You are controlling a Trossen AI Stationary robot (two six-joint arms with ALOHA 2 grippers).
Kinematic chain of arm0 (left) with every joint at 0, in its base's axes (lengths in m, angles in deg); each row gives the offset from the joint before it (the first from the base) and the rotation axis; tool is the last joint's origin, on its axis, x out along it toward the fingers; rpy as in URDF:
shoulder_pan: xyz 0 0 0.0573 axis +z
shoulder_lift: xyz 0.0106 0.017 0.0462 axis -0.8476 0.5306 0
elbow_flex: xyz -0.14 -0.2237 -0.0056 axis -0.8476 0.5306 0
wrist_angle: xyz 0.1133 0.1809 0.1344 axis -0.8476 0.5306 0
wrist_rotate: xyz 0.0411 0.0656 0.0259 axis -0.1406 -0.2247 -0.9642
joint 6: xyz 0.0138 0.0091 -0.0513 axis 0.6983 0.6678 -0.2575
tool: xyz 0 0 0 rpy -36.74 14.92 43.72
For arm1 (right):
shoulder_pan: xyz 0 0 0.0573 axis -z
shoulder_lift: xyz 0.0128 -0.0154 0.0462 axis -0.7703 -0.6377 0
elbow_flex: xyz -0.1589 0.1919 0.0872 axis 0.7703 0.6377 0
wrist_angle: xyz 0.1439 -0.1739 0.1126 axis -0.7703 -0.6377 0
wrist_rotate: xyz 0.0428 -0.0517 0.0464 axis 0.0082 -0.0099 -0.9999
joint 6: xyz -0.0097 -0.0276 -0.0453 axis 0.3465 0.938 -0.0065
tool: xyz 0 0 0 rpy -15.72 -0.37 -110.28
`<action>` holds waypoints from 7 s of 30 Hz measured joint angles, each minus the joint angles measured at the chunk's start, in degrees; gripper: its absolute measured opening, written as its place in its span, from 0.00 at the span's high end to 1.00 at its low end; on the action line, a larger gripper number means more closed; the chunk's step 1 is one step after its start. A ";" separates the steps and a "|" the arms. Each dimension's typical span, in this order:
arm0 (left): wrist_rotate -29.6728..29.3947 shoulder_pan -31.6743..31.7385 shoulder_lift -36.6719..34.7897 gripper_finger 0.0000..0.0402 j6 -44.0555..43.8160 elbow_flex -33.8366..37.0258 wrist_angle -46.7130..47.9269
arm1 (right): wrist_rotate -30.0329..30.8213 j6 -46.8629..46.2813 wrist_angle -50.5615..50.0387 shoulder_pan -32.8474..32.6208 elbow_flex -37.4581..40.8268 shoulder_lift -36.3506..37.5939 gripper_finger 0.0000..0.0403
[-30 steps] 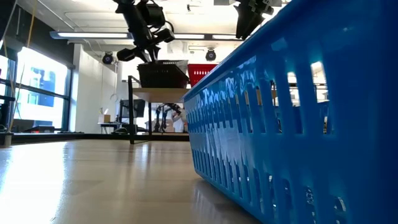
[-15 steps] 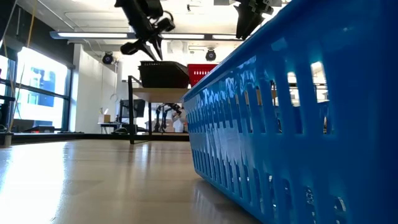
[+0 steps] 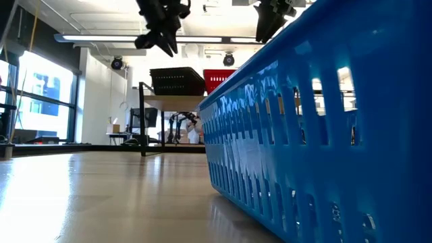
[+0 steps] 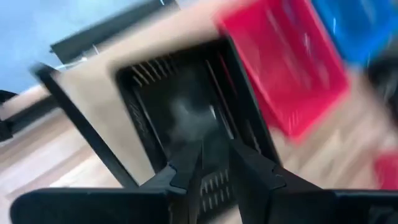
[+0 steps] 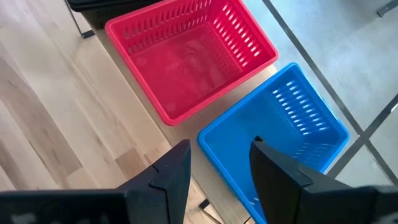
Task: Stack baskets on shelf by color
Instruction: Stack the black bin on top of the black bins on the shelf, then stack the red bin on top of the red bins on the shelf
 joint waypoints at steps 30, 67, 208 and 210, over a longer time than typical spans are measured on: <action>-6.23 -24.62 -2.69 0.82 12.47 9.47 2.79 | -0.09 -3.65 -0.18 -0.02 0.02 -0.02 0.63; -17.14 -22.64 -2.25 0.82 10.80 16.02 -9.55 | 0.17 -5.20 0.05 0.00 0.02 -0.02 0.63; -12.02 -27.67 -21.94 0.82 8.30 25.07 -19.53 | -23.44 -81.87 10.91 -72.22 21.86 -15.76 0.63; -12.01 -27.67 -21.94 0.82 8.30 25.07 -19.53 | -23.58 -81.87 10.89 -72.22 21.86 -16.69 0.63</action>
